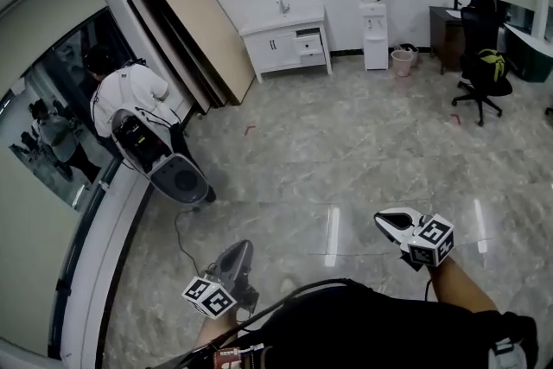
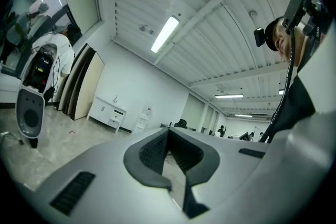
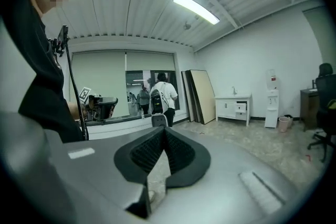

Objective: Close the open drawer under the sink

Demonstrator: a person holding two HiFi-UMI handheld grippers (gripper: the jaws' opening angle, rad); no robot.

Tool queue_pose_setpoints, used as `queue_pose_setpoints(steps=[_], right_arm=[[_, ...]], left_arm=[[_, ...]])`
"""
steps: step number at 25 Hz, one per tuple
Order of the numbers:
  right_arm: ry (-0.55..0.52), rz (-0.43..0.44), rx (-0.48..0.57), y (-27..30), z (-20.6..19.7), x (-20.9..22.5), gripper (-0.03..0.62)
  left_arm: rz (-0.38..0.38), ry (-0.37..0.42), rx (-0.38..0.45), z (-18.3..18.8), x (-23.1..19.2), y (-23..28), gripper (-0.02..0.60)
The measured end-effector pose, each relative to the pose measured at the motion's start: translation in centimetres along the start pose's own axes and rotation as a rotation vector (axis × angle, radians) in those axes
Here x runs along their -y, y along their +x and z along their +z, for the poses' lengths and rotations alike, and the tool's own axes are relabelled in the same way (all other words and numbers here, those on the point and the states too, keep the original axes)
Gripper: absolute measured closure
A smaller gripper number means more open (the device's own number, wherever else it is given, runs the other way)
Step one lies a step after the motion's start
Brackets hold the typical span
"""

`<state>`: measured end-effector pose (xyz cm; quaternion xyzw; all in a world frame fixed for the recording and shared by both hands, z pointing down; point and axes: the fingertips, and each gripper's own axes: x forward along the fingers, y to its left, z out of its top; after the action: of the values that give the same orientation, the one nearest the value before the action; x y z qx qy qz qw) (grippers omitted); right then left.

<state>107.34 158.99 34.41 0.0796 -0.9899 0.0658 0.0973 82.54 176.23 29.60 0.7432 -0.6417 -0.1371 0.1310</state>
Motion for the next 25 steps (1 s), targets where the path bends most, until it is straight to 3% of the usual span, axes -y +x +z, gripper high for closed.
queue_pose_setpoints(steps=[5, 10, 14, 17, 21, 25], right_arm=[[0.02, -0.136, -0.013, 0.6, 0.2, 5.3, 0.592], [0.054, -0.235, -0.001, 6.7, 2.3, 9.5, 0.592], [0.039, -0.23, 0.019, 15.8, 7.7, 9.3, 0.592], [0.034, -0.261, 0.064, 21.7, 11.9, 11.5, 0.592], [0.042, -0.241, 0.074, 27.9, 13.7, 14.3, 0.592], [0.058, -0.243, 0.065, 31.3, 13.0, 17.3, 0.592]], left_arm=[[-0.115, -0.023, -0.021, -0.3, -3.5, 6.8, 0.581], [-0.19, -0.037, -0.033, 2.0, -11.1, 12.4, 0.581], [-0.247, -0.01, -0.064, 7.3, -18.6, 14.5, 0.581], [-0.27, 0.021, -0.08, 10.4, -23.9, 17.0, 0.581], [-0.288, 0.02, -0.082, 13.0, -29.5, 20.5, 0.581], [-0.288, -0.011, -0.08, 12.5, -33.2, 23.5, 0.581]])
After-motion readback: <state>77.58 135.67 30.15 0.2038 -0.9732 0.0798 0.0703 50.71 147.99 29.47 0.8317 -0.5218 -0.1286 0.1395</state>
